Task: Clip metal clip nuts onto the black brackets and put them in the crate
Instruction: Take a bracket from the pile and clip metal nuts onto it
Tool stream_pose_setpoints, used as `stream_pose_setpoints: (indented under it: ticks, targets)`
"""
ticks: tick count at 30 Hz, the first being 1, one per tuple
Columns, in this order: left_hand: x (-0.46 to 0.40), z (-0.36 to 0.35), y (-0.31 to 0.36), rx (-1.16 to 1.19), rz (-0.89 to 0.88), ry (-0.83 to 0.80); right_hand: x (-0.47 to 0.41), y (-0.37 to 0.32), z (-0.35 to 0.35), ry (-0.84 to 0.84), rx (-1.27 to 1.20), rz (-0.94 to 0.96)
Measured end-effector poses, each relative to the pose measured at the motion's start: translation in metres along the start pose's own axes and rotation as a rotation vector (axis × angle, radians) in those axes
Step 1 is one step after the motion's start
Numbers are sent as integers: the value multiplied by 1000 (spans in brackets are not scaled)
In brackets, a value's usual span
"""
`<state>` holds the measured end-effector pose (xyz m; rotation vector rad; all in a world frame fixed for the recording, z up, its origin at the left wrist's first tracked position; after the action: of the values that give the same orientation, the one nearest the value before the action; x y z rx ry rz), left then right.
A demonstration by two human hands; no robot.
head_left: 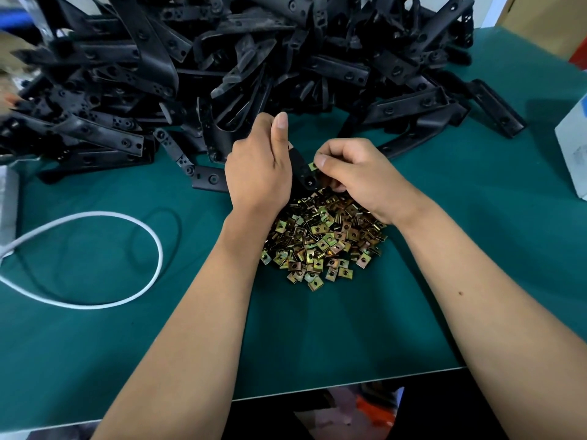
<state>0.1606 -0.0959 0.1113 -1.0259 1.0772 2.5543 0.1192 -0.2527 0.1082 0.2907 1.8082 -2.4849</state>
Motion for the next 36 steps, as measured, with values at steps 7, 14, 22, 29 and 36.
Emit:
stream_pose_setpoints:
  ticks: [7, 14, 22, 29, 36]
  targets:
    - [0, -1, -1, -33, -26, -6, 0, 0, 1, -12, 45, -2]
    - [0, 1, 0, -54, -3, 20, 1, 2, 1, 13, 9, -1]
    - [2, 6, 7, -127, -10, 73, 2, -2, 0, 32, -66, 43]
    - [2, 5, 8, -166, 4, 57, 2, -2, 2, 35, -21, 57]
    - [3, 4, 9, -188, 34, 57, 3, -3, 2, 43, 70, 102]
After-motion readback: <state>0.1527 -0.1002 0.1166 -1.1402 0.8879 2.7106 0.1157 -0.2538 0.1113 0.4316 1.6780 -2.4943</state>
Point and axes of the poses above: each hand's wrist, its own x-axis away from the middle knuckle, its own z-axis out of the back of the hand, y = z × x, the point moved 2 cm from there along -x, towards the middle knuckle, and after that the axes turned 9 degrees about y, right-handed, at the moved point
